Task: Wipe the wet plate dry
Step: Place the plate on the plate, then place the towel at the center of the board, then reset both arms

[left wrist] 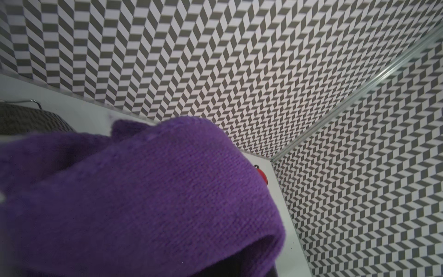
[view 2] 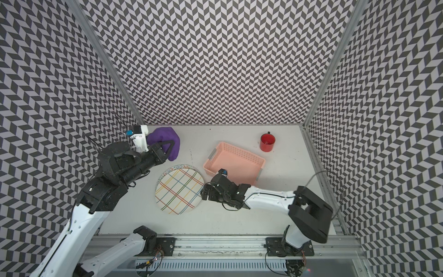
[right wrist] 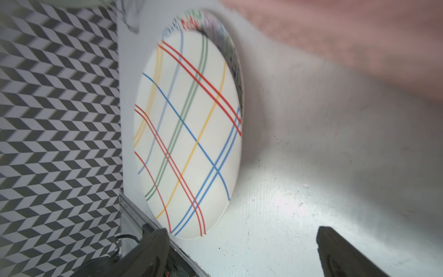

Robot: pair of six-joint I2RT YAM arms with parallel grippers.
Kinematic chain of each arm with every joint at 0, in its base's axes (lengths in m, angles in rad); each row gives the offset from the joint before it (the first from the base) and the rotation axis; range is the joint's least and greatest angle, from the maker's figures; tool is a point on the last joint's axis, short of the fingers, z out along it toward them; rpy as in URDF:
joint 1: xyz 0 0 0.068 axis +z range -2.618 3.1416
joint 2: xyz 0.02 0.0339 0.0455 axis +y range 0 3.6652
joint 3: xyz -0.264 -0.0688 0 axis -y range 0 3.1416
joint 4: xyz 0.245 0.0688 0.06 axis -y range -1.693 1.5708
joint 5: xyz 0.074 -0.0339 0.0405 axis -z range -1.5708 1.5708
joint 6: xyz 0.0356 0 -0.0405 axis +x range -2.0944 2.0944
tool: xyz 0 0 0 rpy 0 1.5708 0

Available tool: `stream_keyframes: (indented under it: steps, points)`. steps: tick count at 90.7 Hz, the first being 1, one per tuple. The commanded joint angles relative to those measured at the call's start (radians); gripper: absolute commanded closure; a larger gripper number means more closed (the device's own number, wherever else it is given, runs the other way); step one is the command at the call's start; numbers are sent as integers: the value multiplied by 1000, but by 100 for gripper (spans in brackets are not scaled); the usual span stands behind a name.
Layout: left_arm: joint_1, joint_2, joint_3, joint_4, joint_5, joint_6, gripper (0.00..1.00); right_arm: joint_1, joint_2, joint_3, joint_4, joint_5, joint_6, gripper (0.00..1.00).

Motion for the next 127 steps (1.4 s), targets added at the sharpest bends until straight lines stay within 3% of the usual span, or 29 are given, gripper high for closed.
stream_keyframes:
  steps: [1, 8, 15, 19, 22, 30, 41, 58, 65, 73, 82, 89, 98, 109, 112, 119, 127]
  points:
    - [-141, -53, -163, 56, 44, 40, 100, -81, -201, -59, -112, 138, -49, 0]
    - [-288, -58, -296, 99, 17, 53, 100, -201, -372, -144, -80, 138, -74, 0]
    - [-465, -29, -390, 155, -91, 62, 100, -335, -493, -217, -25, 78, -116, 0]
    - [-544, -3, -439, 203, -165, 67, 93, -397, -547, -237, -14, 43, -134, 0]
    - [-584, 26, -475, 248, -201, 70, 82, -427, -565, -239, -16, 25, -150, 0]
    - [-600, 122, -556, 355, -195, 76, 39, -486, -564, -220, -53, 8, -195, 0]
    - [-598, 203, -554, 396, -232, 70, 4, -534, -533, -168, -123, 45, -274, 0]
    - [-577, 151, -423, 319, -287, 125, 1, -645, -560, -141, -118, 96, -361, 0]
    - [-495, 64, -368, 273, -343, 140, 1, -693, -575, -151, -70, 169, -437, 0]
    - [-321, -67, -368, 264, -451, 210, 1, -738, -575, -209, 44, 358, -528, 0]
    - [-122, -192, -479, 372, -618, 369, 1, -780, -545, -345, 268, 503, -646, 0]
    - [16, -240, -607, 509, -636, 513, 1, -807, -494, -445, 449, 542, -705, 0]
    - [220, -206, -723, 625, -620, 581, 1, -840, -402, -546, 683, 525, -780, 0]
    - [452, -149, -799, 794, -444, 583, 1, -858, -258, -650, 998, 504, -882, 0]
    - [484, -135, -822, 875, -449, 567, 1, -861, -212, -671, 1101, 492, -915, 0]
    - [525, -41, -865, 1019, -453, 564, 3, -870, -158, -643, 1134, 435, -958, 0]
    - [531, 105, -867, 1085, -414, 575, 3, -880, -16, -673, 1444, 387, -1004, 0]
